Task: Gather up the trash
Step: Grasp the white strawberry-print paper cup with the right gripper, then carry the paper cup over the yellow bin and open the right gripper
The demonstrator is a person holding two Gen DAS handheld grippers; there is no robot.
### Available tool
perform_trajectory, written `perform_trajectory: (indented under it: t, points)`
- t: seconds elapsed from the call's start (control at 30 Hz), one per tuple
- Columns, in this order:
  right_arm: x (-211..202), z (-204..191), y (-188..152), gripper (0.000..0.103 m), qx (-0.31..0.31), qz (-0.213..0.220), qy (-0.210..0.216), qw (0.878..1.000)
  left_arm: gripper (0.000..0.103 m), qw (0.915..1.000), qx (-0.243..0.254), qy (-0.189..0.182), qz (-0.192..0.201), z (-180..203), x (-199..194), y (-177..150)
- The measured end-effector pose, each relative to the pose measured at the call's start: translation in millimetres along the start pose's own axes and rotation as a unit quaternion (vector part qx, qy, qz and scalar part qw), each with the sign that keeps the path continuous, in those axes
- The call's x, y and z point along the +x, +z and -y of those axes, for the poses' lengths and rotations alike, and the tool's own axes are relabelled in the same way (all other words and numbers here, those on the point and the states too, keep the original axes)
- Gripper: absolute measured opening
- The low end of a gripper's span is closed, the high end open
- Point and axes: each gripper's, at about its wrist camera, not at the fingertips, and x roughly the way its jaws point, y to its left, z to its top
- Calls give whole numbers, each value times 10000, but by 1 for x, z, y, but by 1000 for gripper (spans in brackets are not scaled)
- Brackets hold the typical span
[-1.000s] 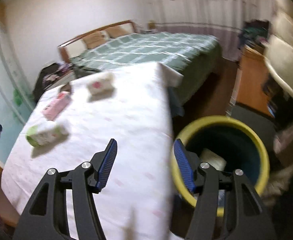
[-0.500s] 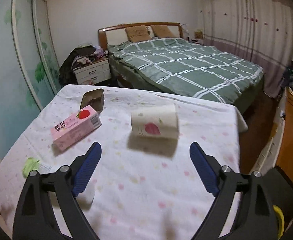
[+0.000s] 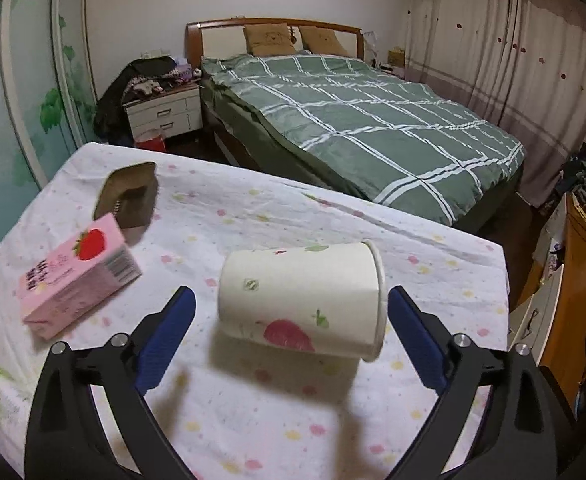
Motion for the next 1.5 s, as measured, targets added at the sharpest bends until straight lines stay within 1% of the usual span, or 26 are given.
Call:
perform_trajectory:
  t: [0.2, 0.23, 0.27, 0.33, 0.47, 0.67, 0.77, 0.83, 0.9, 0.97, 1.1, 1.17, 1.37, 1.5]
  points:
    - [24, -2, 0, 91, -4, -160, -100, 9998, 92, 10000, -48, -12, -79, -4, 5, -1]
    - [25, -2, 0, 82, -11, -182, -128, 9998, 92, 9999, -45, -20, -89, -4, 6, -1]
    - [27, -2, 0, 79, -2, -225, -116, 9997, 92, 9999, -30, -27, -105, -3, 7, -1]
    - [28, 0, -2, 78, 81, -280, -43, 9996, 92, 9999, -12, -43, -119, -2, 7, -1]
    - [10, -2, -8, 78, 63, -168, -21, 9998, 92, 9998, 51, -116, -131, 3, 8, -2]
    - [-50, 6, -30, 78, 301, 102, -6, 9995, 92, 9995, 168, -256, -114, 14, 6, -4]
    - [-84, 13, -48, 78, 475, 210, -1, 9986, 92, 9991, 213, -340, -116, 20, 4, -7]
    - [-108, 19, -65, 78, 581, 308, -79, 9978, 92, 9988, 231, -409, -117, 24, 4, -9]
    - [-133, 27, -84, 78, 696, 398, -192, 9966, 92, 9987, 247, -436, -116, 26, 4, -11]
    - [-150, 33, -100, 78, 822, 451, -287, 9952, 92, 9985, 255, -479, -121, 29, 5, -13]
    - [-179, 50, -136, 78, 1074, 519, -629, 9909, 92, 9981, 268, -530, -156, 33, 6, -17]
    - [-193, 62, -158, 78, 1303, 534, -754, 9872, 92, 9978, 314, -555, -153, 37, 5, -19]
    - [-216, 101, -212, 78, 1935, 475, -1136, 9733, 92, 9973, 441, -562, -152, 46, 3, -22]
    - [-221, 118, -239, 78, 2154, 362, -1288, 9673, 92, 9974, 464, -540, -146, 48, 2, -24]
